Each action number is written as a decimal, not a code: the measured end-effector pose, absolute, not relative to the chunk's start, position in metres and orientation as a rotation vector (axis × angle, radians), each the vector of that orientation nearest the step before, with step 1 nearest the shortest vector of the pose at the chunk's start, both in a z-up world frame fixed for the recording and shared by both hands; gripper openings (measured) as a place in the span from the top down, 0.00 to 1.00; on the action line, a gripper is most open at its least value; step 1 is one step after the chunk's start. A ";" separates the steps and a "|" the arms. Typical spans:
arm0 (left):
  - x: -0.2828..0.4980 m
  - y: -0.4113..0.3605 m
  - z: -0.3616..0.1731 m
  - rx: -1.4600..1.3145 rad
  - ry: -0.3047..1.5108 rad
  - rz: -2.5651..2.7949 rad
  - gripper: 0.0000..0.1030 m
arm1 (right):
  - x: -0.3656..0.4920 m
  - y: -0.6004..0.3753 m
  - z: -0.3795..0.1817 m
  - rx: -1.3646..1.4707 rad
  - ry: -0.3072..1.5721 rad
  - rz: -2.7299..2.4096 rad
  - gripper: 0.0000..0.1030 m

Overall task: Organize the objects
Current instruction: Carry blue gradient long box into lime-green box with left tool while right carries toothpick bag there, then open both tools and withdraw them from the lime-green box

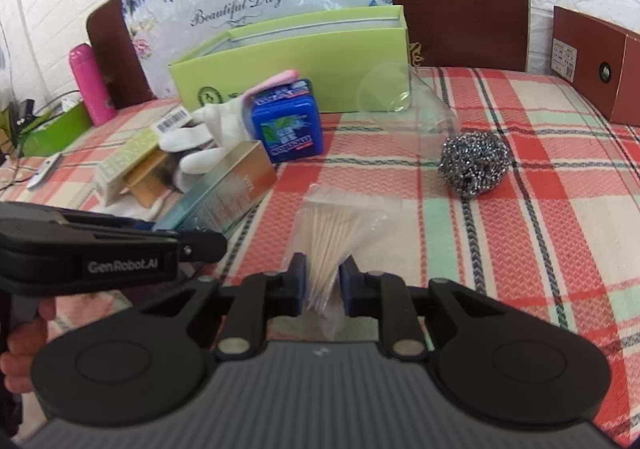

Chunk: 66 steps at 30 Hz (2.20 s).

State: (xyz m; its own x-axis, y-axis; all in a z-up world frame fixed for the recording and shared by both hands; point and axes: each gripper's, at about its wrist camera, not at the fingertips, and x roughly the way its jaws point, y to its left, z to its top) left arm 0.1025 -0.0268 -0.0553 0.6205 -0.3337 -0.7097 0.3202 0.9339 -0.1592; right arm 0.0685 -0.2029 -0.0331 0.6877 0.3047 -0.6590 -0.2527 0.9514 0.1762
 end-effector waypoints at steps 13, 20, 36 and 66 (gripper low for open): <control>0.078 -0.006 0.023 -0.099 0.612 -0.408 0.79 | 0.041 -0.200 0.045 0.129 0.505 0.350 0.87; 0.119 -0.002 0.066 -0.115 0.517 -0.376 0.79 | 0.085 -0.199 0.088 0.159 0.384 0.330 0.87; 0.282 -0.025 0.051 -0.132 0.561 -0.302 0.79 | 0.277 -0.187 0.050 0.082 0.507 0.214 0.86; 0.184 -0.016 0.080 -0.031 0.523 -0.212 0.18 | 0.187 -0.180 0.082 -0.129 0.455 0.186 0.00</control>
